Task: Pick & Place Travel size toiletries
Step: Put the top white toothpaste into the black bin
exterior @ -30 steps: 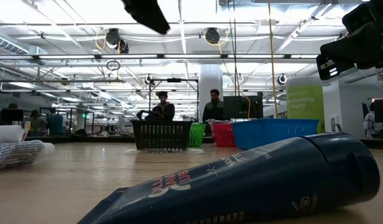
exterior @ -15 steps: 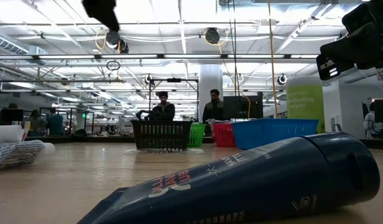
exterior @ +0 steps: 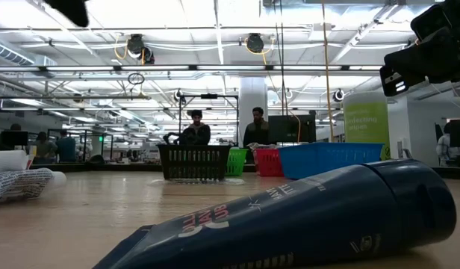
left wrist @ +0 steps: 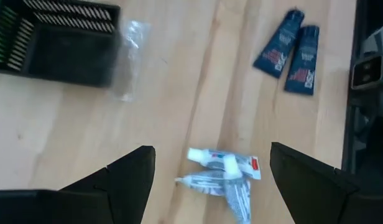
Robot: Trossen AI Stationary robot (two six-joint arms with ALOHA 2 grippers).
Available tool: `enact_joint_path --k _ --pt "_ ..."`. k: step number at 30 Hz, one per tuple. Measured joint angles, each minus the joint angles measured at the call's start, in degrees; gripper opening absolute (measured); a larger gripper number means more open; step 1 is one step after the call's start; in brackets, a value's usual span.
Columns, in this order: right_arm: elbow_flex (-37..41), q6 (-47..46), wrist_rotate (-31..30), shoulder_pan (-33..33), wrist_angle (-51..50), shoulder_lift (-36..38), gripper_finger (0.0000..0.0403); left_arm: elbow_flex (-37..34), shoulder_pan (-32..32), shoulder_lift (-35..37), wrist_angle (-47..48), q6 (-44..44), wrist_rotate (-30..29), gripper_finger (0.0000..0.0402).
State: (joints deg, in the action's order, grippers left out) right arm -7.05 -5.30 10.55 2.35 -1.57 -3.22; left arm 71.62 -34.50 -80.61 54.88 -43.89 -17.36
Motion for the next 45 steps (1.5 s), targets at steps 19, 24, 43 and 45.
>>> enact_joint_path --k 19,24,43,45 --pt "-0.02 0.0 0.0 0.02 0.0 0.0 0.0004 -0.59 -5.03 -25.98 -2.41 -20.06 19.19 0.031" --pt "-0.02 0.0 0.0 0.0 0.0 0.0 0.0004 -0.59 -5.03 -28.45 -2.34 -22.31 19.78 0.031" --pt "-0.02 0.0 0.01 0.01 0.0 -0.01 0.0004 -0.59 -4.92 -28.93 -0.6 -21.16 19.85 0.0199" --pt "-0.02 0.0 0.02 0.01 -0.01 -0.01 0.0004 -0.59 -4.92 -28.93 -0.89 -21.15 19.57 0.0177"
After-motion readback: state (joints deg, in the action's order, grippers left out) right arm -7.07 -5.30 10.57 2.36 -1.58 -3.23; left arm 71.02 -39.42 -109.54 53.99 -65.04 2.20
